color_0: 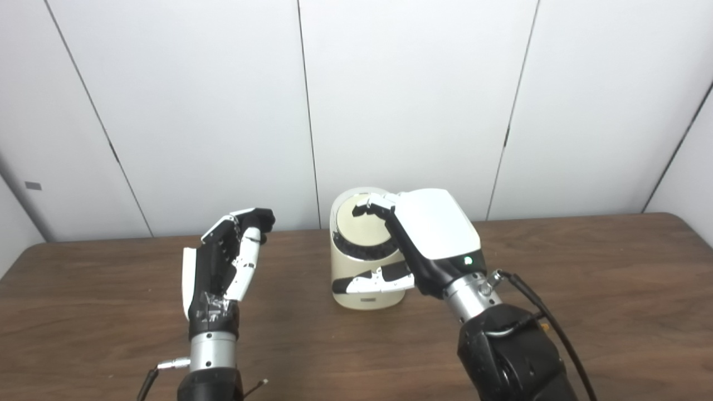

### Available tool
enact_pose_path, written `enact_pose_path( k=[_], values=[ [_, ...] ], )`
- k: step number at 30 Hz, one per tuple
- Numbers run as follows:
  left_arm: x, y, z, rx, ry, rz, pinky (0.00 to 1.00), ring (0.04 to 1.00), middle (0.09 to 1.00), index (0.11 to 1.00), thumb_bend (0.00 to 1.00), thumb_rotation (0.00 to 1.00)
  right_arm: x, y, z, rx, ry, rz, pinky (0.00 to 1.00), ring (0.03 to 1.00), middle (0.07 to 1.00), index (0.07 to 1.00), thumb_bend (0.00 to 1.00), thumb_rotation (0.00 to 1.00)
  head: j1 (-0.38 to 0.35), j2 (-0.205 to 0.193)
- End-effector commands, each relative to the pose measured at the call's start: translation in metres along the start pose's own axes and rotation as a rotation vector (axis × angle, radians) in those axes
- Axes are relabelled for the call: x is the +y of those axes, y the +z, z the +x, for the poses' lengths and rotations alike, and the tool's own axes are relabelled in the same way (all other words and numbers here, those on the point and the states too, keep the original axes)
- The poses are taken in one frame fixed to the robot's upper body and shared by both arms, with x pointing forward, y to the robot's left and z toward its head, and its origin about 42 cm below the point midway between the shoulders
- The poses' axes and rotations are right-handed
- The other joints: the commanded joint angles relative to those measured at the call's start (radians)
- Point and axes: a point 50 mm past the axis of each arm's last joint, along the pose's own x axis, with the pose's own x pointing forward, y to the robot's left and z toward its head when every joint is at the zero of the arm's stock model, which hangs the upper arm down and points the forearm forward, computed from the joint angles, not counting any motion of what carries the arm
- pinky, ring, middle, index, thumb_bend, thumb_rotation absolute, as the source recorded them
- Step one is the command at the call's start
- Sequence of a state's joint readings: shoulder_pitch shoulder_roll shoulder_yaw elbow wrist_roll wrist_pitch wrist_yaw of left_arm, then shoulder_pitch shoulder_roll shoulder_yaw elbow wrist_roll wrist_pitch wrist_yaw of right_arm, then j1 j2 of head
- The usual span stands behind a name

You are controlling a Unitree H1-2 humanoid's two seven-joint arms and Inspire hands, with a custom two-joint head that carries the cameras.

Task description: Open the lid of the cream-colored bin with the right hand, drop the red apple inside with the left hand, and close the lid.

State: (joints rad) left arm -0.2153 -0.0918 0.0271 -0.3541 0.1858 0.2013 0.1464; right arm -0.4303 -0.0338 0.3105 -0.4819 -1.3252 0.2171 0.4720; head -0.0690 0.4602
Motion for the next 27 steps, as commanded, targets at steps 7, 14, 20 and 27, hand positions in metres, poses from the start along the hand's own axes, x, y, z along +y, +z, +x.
enact_pose_path(
  k=[7, 14, 20, 27],
  values=[
    [-0.005, 0.014, 0.006, -0.094, -0.011, -0.011, 0.7, 0.69, 0.654, 0.617, 0.21, 0.57, -0.01, -0.002, -0.011, -0.038, -0.15, 0.078, 0.66, 0.748, 0.752, 0.74, 0.77, 0.64, 0.009, 0.0],
    [0.003, 0.012, 0.005, -0.092, -0.008, -0.039, 0.64, 0.684, 0.662, 0.632, 0.24, 0.5, 0.019, -0.038, -0.051, -0.075, -0.47, 0.402, 0.64, 0.729, 0.751, 0.73, 0.45, 0.55, 0.026, -0.009],
    [0.018, 0.013, 0.001, -0.119, 0.002, -0.082, 0.58, 0.655, 0.667, 0.644, 0.28, 0.37, 0.047, -0.067, -0.091, 0.087, -0.651, 0.718, 0.57, 0.644, 0.665, 0.648, 0.3, 0.26, 0.016, -0.009],
    [0.03, 0.018, -0.01, -0.139, 0.05, -0.156, 0.57, 0.643, 0.658, 0.638, 0.27, 0.35, 0.047, -0.071, -0.108, 0.152, -0.69, 0.944, 0.57, 0.651, 0.676, 0.67, 0.24, 0.19, 0.031, -0.006]
  ],
)
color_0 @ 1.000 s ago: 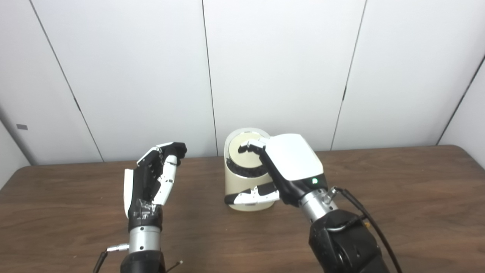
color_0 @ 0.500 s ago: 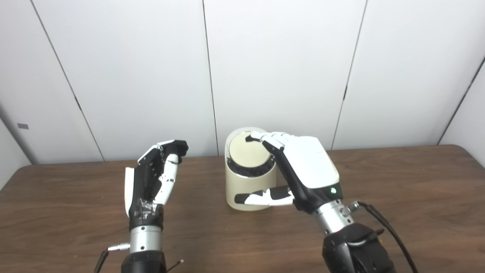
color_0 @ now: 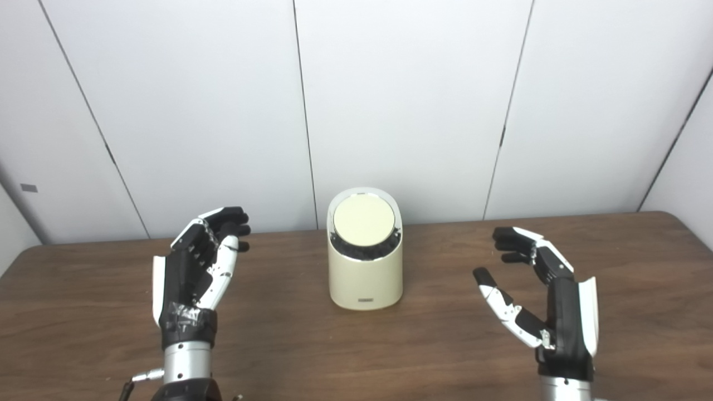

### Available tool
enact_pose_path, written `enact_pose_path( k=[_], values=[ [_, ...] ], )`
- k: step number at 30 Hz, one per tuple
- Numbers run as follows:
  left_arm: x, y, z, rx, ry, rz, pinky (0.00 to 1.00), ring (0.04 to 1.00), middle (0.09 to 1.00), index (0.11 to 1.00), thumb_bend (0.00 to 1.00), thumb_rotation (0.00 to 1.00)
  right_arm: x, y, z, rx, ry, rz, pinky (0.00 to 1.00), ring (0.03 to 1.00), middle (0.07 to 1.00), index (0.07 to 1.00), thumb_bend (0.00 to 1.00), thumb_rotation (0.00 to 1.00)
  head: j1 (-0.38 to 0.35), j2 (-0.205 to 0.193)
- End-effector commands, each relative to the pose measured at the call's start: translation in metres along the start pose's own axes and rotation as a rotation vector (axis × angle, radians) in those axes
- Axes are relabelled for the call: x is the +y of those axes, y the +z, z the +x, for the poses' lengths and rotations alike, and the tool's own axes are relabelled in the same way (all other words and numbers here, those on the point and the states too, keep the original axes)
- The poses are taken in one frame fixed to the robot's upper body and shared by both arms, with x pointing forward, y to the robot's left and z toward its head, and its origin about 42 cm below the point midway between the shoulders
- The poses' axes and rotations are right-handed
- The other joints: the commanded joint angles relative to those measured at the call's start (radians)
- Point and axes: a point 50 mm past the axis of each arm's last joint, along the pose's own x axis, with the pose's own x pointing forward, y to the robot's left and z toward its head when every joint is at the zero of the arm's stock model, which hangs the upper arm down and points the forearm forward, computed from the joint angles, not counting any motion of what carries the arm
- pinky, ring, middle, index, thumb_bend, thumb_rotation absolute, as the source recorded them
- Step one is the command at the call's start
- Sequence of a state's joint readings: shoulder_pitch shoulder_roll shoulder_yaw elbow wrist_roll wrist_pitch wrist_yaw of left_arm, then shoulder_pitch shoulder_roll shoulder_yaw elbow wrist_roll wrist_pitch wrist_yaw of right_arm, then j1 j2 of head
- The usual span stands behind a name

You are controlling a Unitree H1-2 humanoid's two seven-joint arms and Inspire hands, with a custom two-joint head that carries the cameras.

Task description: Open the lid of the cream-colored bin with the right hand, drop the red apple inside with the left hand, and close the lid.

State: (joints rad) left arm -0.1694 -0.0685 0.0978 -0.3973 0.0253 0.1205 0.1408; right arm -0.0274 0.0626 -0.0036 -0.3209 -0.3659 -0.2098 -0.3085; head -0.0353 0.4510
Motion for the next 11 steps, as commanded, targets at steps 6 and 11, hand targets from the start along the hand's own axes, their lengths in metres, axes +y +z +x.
enact_pose_path(
  k=[6, 11],
  values=[
    [0.002, 0.019, -0.011, -0.096, 0.026, -0.054, 0.57, 0.634, 0.649, 0.632, 0.26, 0.33, -0.002, 0.024, 0.011, -0.079, -0.058, 0.173, 0.58, 0.656, 0.673, 0.66, 0.27, 0.17, -0.018, 0.0],
    [0.002, 0.016, -0.016, -0.098, 0.04, -0.065, 0.57, 0.648, 0.661, 0.647, 0.27, 0.33, -0.007, 0.026, 0.009, -0.072, -0.053, 0.214, 0.61, 0.674, 0.682, 0.67, 0.26, 0.29, -0.014, 0.007]
  ],
)
